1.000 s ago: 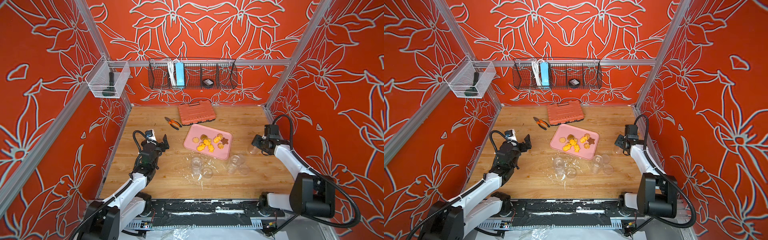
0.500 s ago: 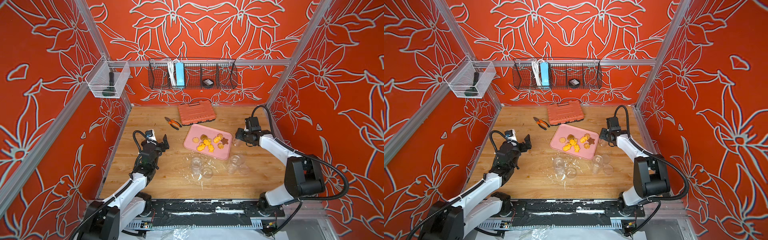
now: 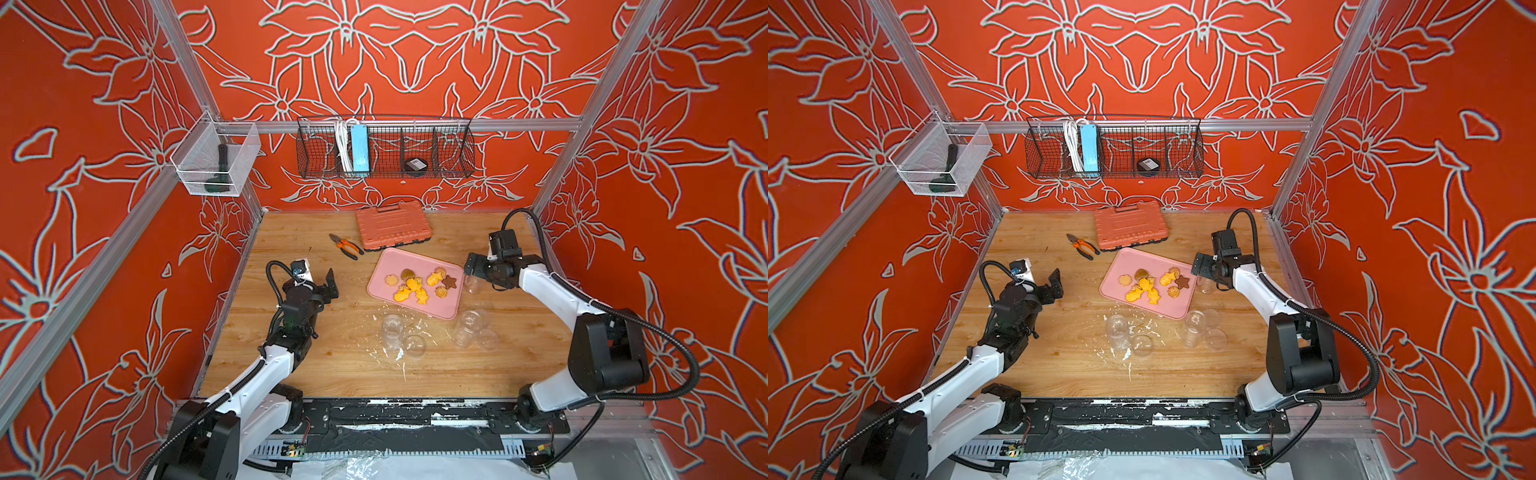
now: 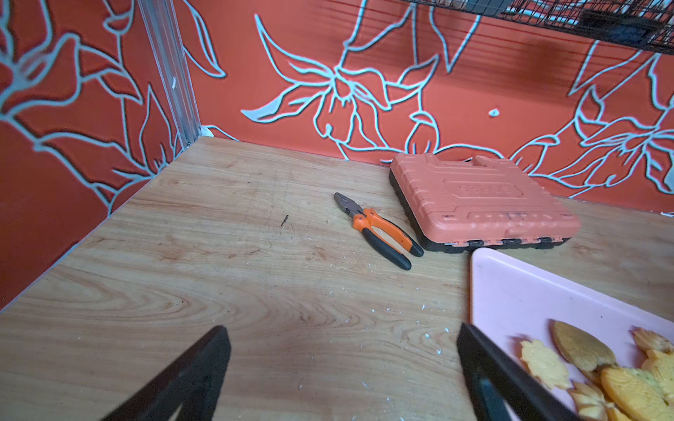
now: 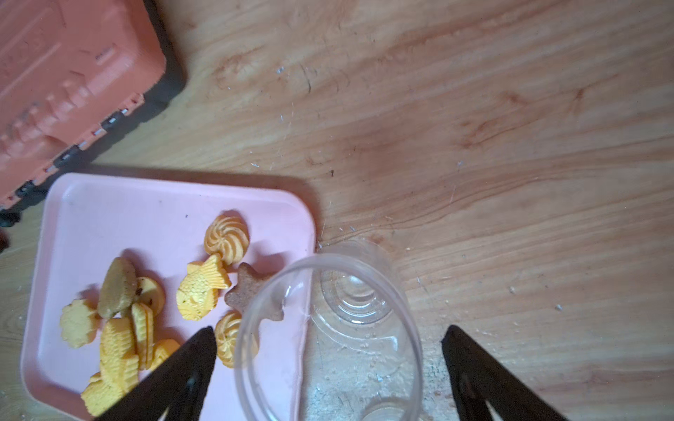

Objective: Pour the cookies out of the jar
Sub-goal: Move the jar to the center of the board.

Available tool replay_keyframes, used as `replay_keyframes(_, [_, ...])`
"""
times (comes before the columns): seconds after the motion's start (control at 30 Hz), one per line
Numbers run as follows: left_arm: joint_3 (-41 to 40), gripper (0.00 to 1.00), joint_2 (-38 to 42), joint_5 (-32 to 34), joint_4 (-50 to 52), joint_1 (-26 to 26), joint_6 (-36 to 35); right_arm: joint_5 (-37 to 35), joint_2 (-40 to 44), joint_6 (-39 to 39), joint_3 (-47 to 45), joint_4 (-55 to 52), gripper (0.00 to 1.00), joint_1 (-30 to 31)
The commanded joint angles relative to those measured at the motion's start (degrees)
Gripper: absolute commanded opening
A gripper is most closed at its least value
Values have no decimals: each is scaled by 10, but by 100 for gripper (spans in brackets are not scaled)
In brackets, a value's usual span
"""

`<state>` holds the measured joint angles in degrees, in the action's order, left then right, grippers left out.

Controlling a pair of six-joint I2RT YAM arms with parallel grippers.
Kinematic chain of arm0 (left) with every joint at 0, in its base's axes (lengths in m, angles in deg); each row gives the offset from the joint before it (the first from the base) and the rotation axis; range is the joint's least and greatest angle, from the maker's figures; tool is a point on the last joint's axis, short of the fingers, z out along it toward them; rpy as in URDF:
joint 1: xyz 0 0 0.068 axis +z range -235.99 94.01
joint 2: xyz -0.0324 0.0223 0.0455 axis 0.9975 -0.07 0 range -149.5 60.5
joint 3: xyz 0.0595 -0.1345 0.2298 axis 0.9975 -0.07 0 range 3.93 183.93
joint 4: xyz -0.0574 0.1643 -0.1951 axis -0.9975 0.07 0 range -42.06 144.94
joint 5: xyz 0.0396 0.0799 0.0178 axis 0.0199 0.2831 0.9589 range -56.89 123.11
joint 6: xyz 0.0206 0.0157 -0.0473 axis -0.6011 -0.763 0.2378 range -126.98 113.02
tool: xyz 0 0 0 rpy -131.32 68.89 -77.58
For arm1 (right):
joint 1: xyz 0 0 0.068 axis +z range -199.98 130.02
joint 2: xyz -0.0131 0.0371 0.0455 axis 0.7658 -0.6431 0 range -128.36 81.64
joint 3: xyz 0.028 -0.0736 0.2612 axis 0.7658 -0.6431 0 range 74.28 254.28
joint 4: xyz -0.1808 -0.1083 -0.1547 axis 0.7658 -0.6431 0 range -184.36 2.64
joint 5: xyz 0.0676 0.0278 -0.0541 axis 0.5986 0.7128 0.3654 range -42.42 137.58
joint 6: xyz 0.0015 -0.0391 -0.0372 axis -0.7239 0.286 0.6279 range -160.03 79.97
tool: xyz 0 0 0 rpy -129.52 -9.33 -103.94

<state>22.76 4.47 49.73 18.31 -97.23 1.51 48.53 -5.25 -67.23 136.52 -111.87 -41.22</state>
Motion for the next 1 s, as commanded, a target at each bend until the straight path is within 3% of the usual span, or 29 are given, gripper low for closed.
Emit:
replay_keyframes(0.0, [-2,97,-1,2,-12,2,-3,-2,37,12,41,-37,99,-5])
replay_keyframes(0.2, [1,97,-1,6,-17,2,-10,20,79,-6,48,-23,99,-80])
replay_keyframes(0.4, [8,97,-41,21,-43,2,-21,-20,107,8,-41,66,99,-140])
replay_keyframes(0.53, [15,97,-68,26,-56,2,-27,-69,119,41,-140,172,99,-146])
replay_keyframes(0.63, [13,97,-85,29,-73,2,-32,-27,107,100,-183,239,99,-146])
replay_keyframes(0.97, [20,97,-126,35,-91,6,-47,18,77,175,-236,330,99,-145])
